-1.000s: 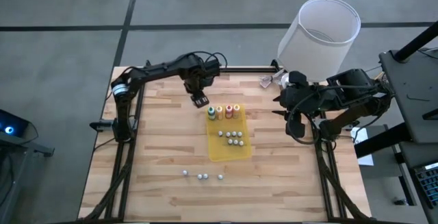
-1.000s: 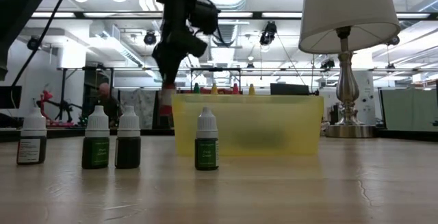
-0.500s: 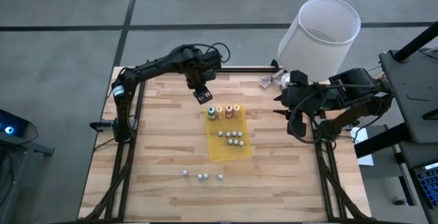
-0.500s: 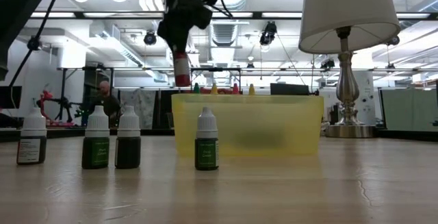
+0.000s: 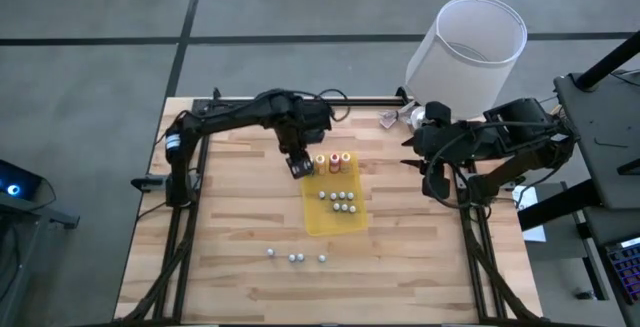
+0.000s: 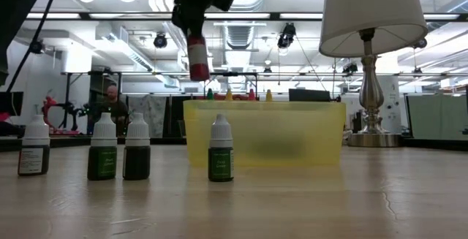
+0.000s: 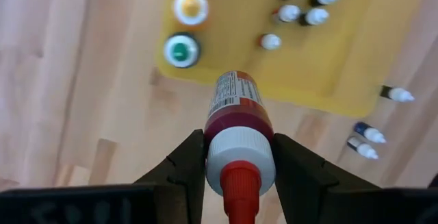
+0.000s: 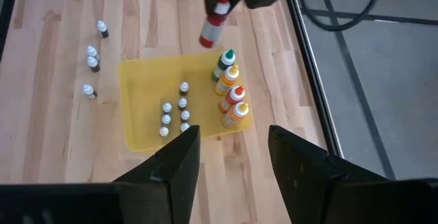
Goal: Pick & Place food coloring
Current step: Put the large red food coloring bottle into the bin
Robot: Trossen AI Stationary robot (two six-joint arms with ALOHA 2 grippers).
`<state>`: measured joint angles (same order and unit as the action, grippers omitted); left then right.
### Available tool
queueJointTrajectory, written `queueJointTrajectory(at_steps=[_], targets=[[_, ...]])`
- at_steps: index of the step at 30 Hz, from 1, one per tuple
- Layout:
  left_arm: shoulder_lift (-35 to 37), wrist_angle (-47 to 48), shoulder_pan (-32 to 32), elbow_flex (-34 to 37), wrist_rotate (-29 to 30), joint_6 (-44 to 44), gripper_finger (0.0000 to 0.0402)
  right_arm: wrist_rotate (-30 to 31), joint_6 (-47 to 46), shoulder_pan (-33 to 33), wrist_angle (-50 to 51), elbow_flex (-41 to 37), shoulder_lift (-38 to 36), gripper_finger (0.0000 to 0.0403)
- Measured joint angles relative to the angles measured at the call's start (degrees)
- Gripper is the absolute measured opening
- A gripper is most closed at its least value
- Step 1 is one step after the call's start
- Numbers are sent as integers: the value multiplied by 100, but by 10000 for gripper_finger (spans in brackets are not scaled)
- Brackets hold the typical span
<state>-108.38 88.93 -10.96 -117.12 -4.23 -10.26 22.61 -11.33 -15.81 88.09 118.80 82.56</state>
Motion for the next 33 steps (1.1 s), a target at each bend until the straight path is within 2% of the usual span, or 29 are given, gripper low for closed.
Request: queueJointTrajectory(at_steps=[12,25,33], targets=[[0,-375,605,4,-107,-408,115,-2,101,0,0,0,0,167],[-46,-501,625,4,-240,-547,115,-4,103,-1,0,0,-7,167],[-46,-946,621,4,-229,-637,115,-4,96,0,0,0,-7,167]])
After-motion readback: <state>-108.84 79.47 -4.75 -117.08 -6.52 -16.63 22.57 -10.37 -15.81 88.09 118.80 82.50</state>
